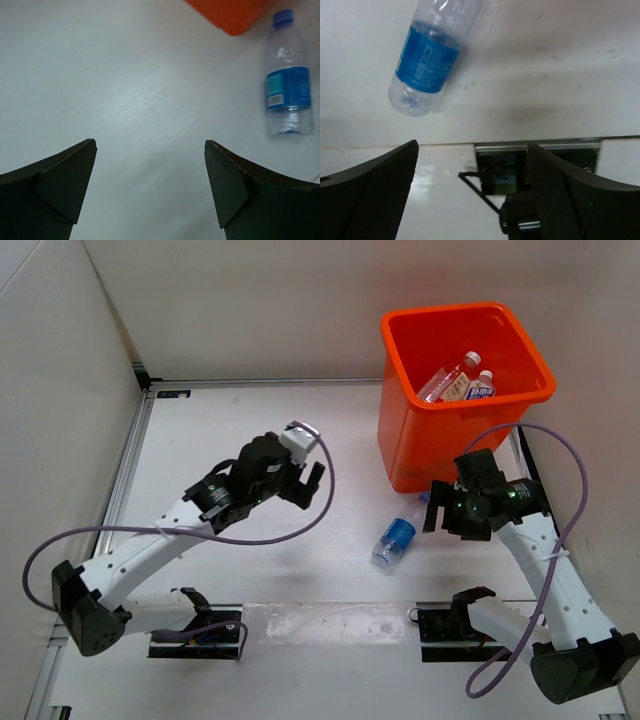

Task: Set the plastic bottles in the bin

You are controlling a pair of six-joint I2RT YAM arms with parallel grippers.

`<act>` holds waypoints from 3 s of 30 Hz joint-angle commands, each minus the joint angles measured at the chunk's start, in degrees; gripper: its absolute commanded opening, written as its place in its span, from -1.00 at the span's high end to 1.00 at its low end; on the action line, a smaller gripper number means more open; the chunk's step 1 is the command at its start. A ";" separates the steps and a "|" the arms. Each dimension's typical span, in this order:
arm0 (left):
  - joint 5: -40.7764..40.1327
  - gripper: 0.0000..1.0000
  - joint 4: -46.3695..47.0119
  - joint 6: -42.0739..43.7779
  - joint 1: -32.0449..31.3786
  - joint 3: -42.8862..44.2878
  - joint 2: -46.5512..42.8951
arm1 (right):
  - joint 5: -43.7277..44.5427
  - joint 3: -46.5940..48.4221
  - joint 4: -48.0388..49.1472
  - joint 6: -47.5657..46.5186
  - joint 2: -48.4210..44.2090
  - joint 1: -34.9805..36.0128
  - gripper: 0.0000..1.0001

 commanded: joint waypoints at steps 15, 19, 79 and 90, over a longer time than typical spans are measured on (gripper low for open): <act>-9.31 -0.99 -8.82 -16.16 0.57 -10.54 -6.67 | -20.03 -11.76 10.67 25.21 4.35 -11.81 -0.80; -9.74 -0.99 -10.56 -17.74 0.57 -11.43 -8.08 | -16.65 -15.64 19.99 36.46 3.20 -8.33 -0.80; -10.54 -0.99 -6.62 -18.45 0.48 -17.14 -11.69 | 12.81 11.06 6.27 46.84 -24.36 2.25 0.72; -10.45 -0.99 -6.53 -17.22 0.48 -18.19 -13.00 | -9.24 43.44 41.01 27.31 7.33 -16.65 0.54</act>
